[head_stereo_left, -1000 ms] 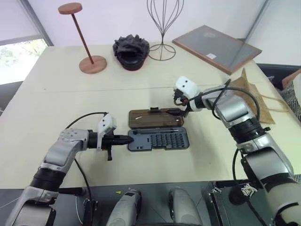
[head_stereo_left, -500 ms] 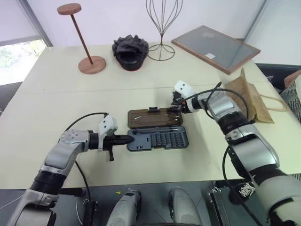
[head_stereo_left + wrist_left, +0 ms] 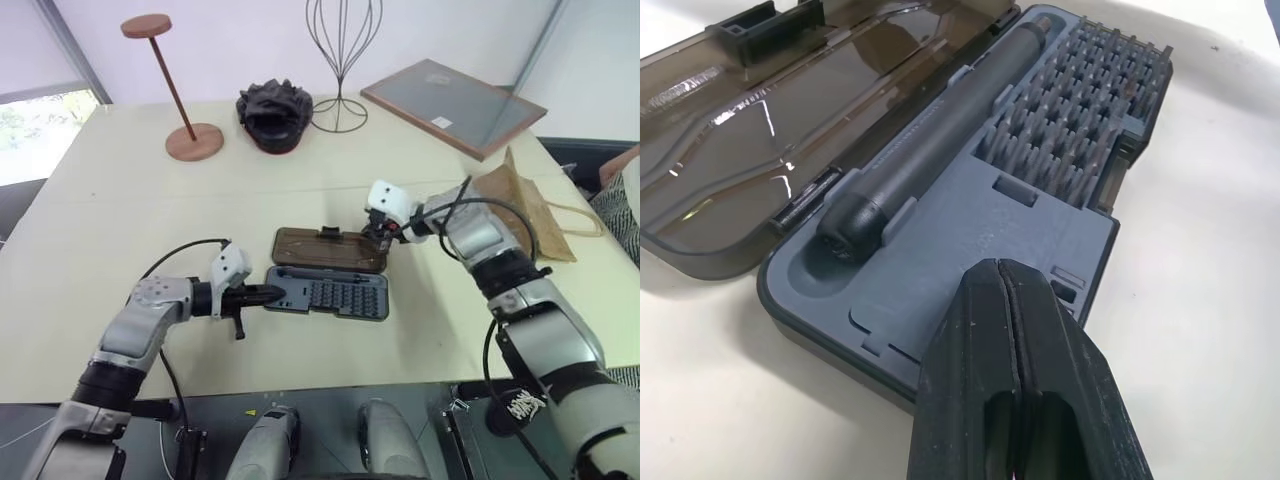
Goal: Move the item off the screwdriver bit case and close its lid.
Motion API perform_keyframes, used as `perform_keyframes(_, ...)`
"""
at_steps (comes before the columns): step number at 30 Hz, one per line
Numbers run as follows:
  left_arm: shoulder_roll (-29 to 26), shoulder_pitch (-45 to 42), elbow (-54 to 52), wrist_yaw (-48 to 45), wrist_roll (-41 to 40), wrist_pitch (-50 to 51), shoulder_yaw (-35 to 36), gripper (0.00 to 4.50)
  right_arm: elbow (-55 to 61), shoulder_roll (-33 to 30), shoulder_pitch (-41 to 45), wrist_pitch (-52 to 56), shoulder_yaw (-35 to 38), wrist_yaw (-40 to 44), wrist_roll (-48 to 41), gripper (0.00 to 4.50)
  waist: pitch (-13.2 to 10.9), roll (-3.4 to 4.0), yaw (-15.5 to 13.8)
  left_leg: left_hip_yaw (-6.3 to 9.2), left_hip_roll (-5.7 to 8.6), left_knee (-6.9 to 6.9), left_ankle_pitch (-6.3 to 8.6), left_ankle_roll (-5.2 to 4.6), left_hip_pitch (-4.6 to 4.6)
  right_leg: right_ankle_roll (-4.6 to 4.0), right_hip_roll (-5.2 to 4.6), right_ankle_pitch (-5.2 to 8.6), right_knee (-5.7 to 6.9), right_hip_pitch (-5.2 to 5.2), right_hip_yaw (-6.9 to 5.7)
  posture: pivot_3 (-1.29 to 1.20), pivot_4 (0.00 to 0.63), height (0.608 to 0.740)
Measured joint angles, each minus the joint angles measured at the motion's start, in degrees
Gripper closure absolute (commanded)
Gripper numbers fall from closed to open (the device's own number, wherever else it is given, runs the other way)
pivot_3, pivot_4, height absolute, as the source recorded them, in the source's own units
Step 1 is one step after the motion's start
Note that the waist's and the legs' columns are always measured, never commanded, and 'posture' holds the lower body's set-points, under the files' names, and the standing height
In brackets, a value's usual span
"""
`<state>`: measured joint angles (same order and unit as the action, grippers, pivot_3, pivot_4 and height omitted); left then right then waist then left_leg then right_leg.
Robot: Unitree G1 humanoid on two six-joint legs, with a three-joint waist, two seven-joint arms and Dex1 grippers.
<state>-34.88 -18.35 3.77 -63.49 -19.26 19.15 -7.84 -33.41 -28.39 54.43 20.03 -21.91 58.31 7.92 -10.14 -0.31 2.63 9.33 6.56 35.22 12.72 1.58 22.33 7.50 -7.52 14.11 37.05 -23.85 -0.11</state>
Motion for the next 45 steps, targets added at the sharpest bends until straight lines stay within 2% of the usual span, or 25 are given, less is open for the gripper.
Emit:
perform_keyframes(12, 0.88, -1.89, 1.97, -0.01, 0.46, -0.48, -0.22, 4.50, 1.32, -0.25, -0.43, -2.01, -0.15, 1.47, 3.07, 4.49, 0.00, 0.00, -0.11, -0.01, 0.00, -0.01, 0.00, 0.00, 0.04, 0.00, 0.00, 0.00, -0.04, -0.01, 0.00, 0.00, 0.150, 0.734)
perform_keyframes(23, 1.44, -0.68, 0.76, 2.06, 1.12, -0.71, 0.33, 4.50, -20.42, 5.17, 10.47, -7.20, -0.06, 6.18, 3.74, 4.49, 0.01, -0.01, 0.82, -0.02, -0.23, -0.02, -0.01, 0.02, -0.06, -0.18, 0.23, -0.11, -0.06, 0.05, 0.01, 0.00, 0.150, 0.734)
perform_keyframes(26, 1.62, 0.05, -0.14, 2.91, 1.12, -0.65, 0.44, 4.50, -25.32, 6.57, 12.06, -9.35, -0.20, 5.37, 4.82, 3.60, 0.01, 0.00, 1.15, 0.01, -0.27, -0.02, -0.01, 0.02, -0.14, -0.19, 0.28, -0.12, -0.06, 0.12, 0.01, 0.00, 0.150, 0.734)
perform_keyframes(33, 1.73, 1.76, -2.22, 4.57, 1.10, -0.48, 0.80, 4.50, -30.88, 7.34, 14.36, -13.22, 0.33, 3.19, 6.23, 0.07, 0.01, 0.02, 1.18, 0.01, -0.28, -0.08, 0.05, 0.12, -0.13, -0.22, 0.30, -0.11, -0.08, 0.10, 0.04, 0.00, 0.150, 0.734)
perform_keyframes(45, 1.75, 2.36, -3.02, 5.60, 1.07, 0.05, 1.17, 4.50, -33.54, 8.67, 15.56, -15.48, 0.54, 1.62, 7.59, 0.02, 0.04, 0.03, 1.31, 0.01, -0.36, -0.08, 0.06, 0.14, -0.17, -0.23, 0.38, -0.10, -0.08, 0.11, 0.04, 0.00, 0.150, 0.734)
